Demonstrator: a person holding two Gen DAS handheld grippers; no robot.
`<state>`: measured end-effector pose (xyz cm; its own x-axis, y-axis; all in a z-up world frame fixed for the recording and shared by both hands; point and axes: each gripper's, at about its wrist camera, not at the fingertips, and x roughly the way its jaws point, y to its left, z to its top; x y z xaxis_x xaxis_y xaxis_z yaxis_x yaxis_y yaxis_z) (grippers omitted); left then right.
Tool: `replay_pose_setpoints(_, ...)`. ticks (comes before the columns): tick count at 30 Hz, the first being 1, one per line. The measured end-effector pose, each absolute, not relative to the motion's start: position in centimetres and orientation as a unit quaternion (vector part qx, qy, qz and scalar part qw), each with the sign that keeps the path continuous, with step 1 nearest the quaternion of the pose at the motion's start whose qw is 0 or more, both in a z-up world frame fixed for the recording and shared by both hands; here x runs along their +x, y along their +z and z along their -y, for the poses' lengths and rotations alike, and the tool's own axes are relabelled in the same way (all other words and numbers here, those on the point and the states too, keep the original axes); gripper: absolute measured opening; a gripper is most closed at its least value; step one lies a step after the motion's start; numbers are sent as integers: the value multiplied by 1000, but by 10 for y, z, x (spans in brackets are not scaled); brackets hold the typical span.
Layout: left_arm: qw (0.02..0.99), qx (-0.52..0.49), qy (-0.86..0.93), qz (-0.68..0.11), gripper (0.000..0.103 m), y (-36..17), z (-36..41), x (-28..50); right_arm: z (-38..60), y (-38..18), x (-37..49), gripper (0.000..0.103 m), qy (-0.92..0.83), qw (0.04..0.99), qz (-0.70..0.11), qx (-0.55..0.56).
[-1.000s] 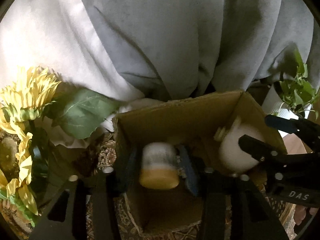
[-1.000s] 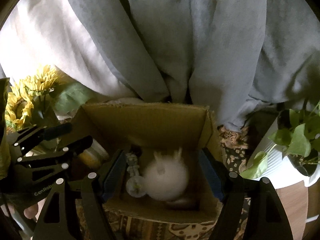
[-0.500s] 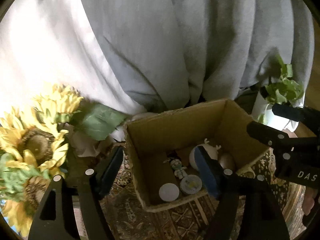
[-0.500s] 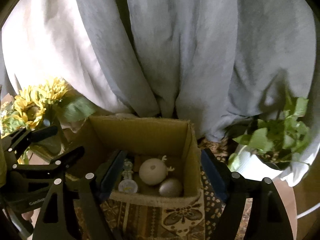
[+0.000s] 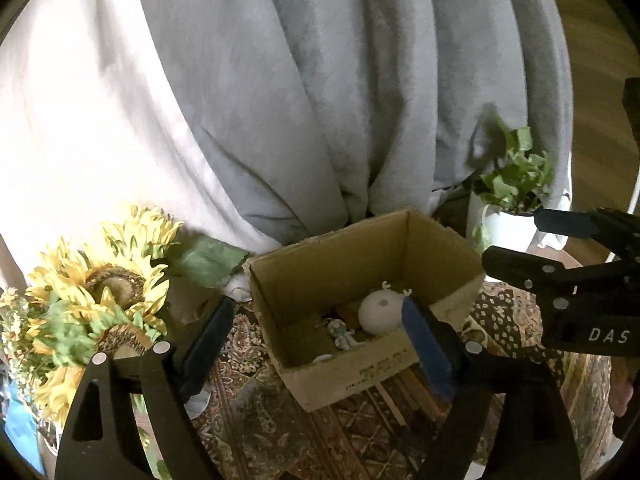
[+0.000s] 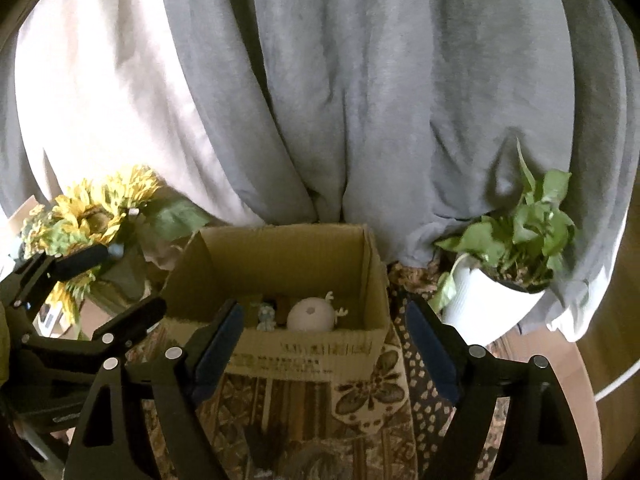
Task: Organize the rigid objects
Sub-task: 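Withdraw both tools from the box toward the rug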
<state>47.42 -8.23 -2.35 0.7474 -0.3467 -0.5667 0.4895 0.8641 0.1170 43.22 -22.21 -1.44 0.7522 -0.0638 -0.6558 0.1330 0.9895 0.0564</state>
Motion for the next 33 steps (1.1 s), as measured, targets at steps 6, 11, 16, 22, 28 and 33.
replay_pose_setpoints(6, 925, 146, -238, -258, 89, -26, 76, 449, 217, -20, 408, 84, -57, 933, -351, 60)
replay_pose_setpoints(11, 919, 155, -252, -259, 90, -34, 73, 436, 210, -28, 389, 84, -64, 932, -353, 56)
replay_pose_setpoints(16, 913, 164, -263, -265, 91, -45, 70, 424, 203, -39, 373, 84, -67, 926, -367, 61)
replay_pose_setpoints(22, 907, 189, -270, -264, 94, -59, 66, 405, 196, -55, 356, 84, -71, 917, -389, 62)
replay_pose_setpoints(28, 897, 215, -281, -265, 94, -75, 62, 391, 188, -73, 340, 84, -77, 904, -415, 66)
replay_pose_setpoints(33, 887, 232, -292, -273, 94, -87, 59, 383, 180, -89, 329, 84, -80, 891, -442, 71)
